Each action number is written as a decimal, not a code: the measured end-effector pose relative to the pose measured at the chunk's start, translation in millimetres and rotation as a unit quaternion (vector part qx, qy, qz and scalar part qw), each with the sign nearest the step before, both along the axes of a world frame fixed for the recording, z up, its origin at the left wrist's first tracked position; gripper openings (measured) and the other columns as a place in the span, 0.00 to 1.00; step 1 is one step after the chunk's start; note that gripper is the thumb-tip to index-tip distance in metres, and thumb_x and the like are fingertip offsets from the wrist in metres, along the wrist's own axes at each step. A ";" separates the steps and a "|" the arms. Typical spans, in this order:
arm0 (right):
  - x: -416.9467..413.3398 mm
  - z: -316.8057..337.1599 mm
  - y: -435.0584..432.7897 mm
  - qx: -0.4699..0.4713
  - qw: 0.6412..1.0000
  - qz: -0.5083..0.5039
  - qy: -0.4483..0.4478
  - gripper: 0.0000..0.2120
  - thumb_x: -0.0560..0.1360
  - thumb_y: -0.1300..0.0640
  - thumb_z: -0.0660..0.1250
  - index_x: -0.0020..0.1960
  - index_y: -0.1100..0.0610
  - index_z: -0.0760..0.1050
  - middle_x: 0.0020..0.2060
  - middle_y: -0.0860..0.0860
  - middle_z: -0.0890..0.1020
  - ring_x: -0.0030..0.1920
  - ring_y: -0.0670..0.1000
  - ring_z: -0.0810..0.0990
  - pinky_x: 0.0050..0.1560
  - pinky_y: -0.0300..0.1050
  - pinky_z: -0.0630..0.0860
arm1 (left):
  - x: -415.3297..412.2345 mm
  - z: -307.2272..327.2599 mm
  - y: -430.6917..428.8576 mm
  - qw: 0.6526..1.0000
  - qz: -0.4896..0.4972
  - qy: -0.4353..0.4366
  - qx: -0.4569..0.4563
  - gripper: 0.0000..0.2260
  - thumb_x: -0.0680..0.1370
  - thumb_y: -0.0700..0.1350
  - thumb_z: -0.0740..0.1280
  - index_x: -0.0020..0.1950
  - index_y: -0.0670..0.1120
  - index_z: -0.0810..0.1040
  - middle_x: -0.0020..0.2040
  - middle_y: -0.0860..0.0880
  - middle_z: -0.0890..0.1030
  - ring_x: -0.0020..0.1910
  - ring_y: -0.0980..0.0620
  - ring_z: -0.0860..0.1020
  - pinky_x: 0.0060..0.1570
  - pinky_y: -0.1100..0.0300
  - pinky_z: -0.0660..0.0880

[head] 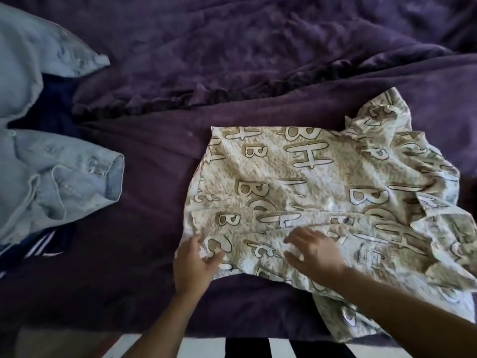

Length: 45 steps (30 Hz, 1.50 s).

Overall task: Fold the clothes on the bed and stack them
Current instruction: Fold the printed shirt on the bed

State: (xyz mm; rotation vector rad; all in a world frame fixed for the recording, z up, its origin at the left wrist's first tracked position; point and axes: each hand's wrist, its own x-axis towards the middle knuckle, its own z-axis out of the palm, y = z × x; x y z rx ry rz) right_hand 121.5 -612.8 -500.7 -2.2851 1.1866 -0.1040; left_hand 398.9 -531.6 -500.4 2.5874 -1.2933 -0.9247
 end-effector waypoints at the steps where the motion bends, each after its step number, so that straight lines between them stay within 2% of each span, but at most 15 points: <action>1: -0.9 -3.6 19.2 0.014 0.999 0.037 0.025 0.12 0.66 0.49 0.72 0.47 0.52 0.80 0.44 0.48 0.80 0.41 0.50 0.80 0.35 0.41 0.77 | -2.3 0.5 11.2 1.000 -0.001 0.005 0.023 0.25 0.67 0.54 0.76 0.60 0.47 0.75 0.54 0.51 0.80 0.54 0.47 0.77 0.50 0.53 0.73; 4: -12.6 -3.9 58.3 0.023 0.993 0.065 0.100 0.22 0.55 0.44 0.77 0.46 0.49 0.78 0.46 0.48 0.78 0.45 0.51 0.78 0.37 0.43 0.75 | 0.1 8.5 29.5 0.996 0.029 0.037 0.071 0.15 0.70 0.46 0.73 0.55 0.45 0.77 0.46 0.50 0.82 0.48 0.44 0.80 0.43 0.56 0.74; 9: -40.1 10.5 99.6 0.042 0.963 -0.013 0.267 0.29 0.50 0.42 0.78 0.49 0.49 0.77 0.44 0.50 0.78 0.43 0.55 0.79 0.35 0.51 0.76 | 38.2 33.8 40.6 0.984 0.089 0.157 -0.009 0.07 0.71 0.43 0.74 0.37 0.41 0.80 0.29 0.49 0.78 0.32 0.53 0.75 0.31 0.62 0.68; 11: -58.8 11.7 116.7 0.046 0.950 -0.060 0.303 0.25 0.58 0.46 0.77 0.53 0.51 0.78 0.44 0.51 0.79 0.44 0.57 0.79 0.34 0.52 0.76 | 46.7 39.8 45.4 0.984 0.013 0.178 0.022 0.12 0.70 0.47 0.75 0.32 0.43 0.78 0.27 0.52 0.76 0.29 0.58 0.71 0.30 0.61 0.66; 14: -84.0 17.4 132.6 0.081 0.940 -0.120 0.310 0.14 0.64 0.57 0.75 0.48 0.56 0.79 0.43 0.54 0.79 0.43 0.59 0.81 0.31 0.51 0.77 | 43.5 41.7 53.7 0.976 -0.012 0.210 0.061 0.13 0.72 0.48 0.74 0.37 0.39 0.80 0.31 0.48 0.79 0.31 0.55 0.75 0.31 0.62 0.68; 18: -102.8 40.7 146.3 0.110 0.922 -0.255 0.269 0.03 0.74 0.56 0.65 0.45 0.55 0.77 0.43 0.52 0.80 0.45 0.58 0.80 0.37 0.47 0.69 | 42.1 44.6 79.1 0.970 -0.040 0.225 0.080 0.12 0.75 0.48 0.71 0.36 0.41 0.79 0.30 0.50 0.78 0.32 0.54 0.74 0.33 0.60 0.68; 22: -126.6 69.0 167.9 0.081 0.904 -0.311 0.282 0.06 0.74 0.59 0.63 0.44 0.48 0.76 0.46 0.51 0.83 0.44 0.56 0.79 0.36 0.44 0.64 | 45.4 47.6 114.2 0.973 -0.143 0.086 0.162 0.17 0.76 0.54 0.67 0.35 0.42 0.78 0.25 0.53 0.74 0.30 0.54 0.75 0.34 0.59 0.67; 25: -142.2 86.3 185.0 0.135 0.867 -0.242 0.415 0.07 0.77 0.54 0.60 0.51 0.46 0.76 0.51 0.52 0.83 0.51 0.56 0.81 0.39 0.43 0.66 | 44.6 47.2 124.5 0.934 -0.228 -0.047 0.270 0.14 0.72 0.57 0.66 0.43 0.45 0.79 0.44 0.48 0.81 0.50 0.47 0.79 0.49 0.56 0.72; 27: -151.9 89.5 196.3 0.212 0.842 -0.226 0.441 0.06 0.77 0.55 0.60 0.44 0.47 0.74 0.49 0.51 0.82 0.50 0.55 0.81 0.38 0.41 0.67 | 39.9 47.6 130.4 0.924 -0.253 -0.132 0.253 0.13 0.72 0.52 0.66 0.53 0.48 0.79 0.55 0.46 0.78 0.57 0.44 0.76 0.53 0.52 0.72; 29: -158.5 92.3 197.0 0.256 0.838 -0.271 0.398 0.10 0.74 0.59 0.61 0.35 0.49 0.71 0.41 0.50 0.80 0.45 0.54 0.80 0.33 0.41 0.64 | 30.2 46.1 130.7 0.931 -0.282 -0.187 0.133 0.14 0.69 0.46 0.71 0.54 0.47 0.79 0.52 0.44 0.76 0.53 0.41 0.75 0.48 0.49 0.73; 32: -161.7 96.6 176.6 0.243 0.856 -0.395 0.227 0.15 0.69 0.68 0.61 0.28 0.52 0.71 0.29 0.49 0.75 0.36 0.55 0.75 0.32 0.43 0.66 | -5.7 39.3 126.0 0.918 -0.380 -0.101 -0.049 0.14 0.62 0.45 0.77 0.43 0.45 0.79 0.42 0.45 0.77 0.42 0.40 0.77 0.38 0.49 0.74; 36: -156.6 104.6 129.1 0.198 0.839 -0.505 0.049 0.15 0.69 0.73 0.56 0.33 0.60 0.77 0.29 0.52 0.76 0.34 0.53 0.72 0.28 0.40 0.68 | -79.1 28.6 129.7 0.877 -0.476 -0.030 0.065 0.27 0.69 0.60 0.70 0.64 0.51 0.71 0.60 0.48 0.73 0.62 0.43 0.70 0.60 0.47 0.67; 38: -155.9 111.9 106.6 0.212 0.815 -0.540 -0.004 0.16 0.71 0.71 0.55 0.34 0.58 0.77 0.30 0.54 0.76 0.31 0.52 0.74 0.24 0.38 0.70 | -95.7 23.9 136.3 0.865 -0.484 -0.064 0.117 0.30 0.72 0.57 0.69 0.70 0.51 0.64 0.67 0.47 0.67 0.68 0.43 0.65 0.67 0.45 0.61; 41: -152.5 127.3 81.1 0.253 0.793 -0.550 -0.067 0.17 0.75 0.71 0.53 0.35 0.58 0.75 0.25 0.54 0.73 0.17 0.46 0.71 0.17 0.33 0.65 | -91.5 21.3 137.1 0.863 -0.486 -0.095 0.104 0.21 0.76 0.41 0.62 0.69 0.50 0.68 0.65 0.48 0.69 0.66 0.45 0.66 0.65 0.49 0.64; 45: -144.3 90.7 1.0 0.272 0.775 -0.560 -0.111 0.10 0.76 0.66 0.61 0.39 0.56 0.76 0.31 0.58 0.77 0.19 0.44 0.73 0.20 0.34 0.70 | -87.6 -5.5 101.4 0.894 -0.428 0.014 0.129 0.12 0.77 0.44 0.61 0.59 0.46 0.76 0.57 0.47 0.75 0.59 0.45 0.74 0.54 0.53 0.70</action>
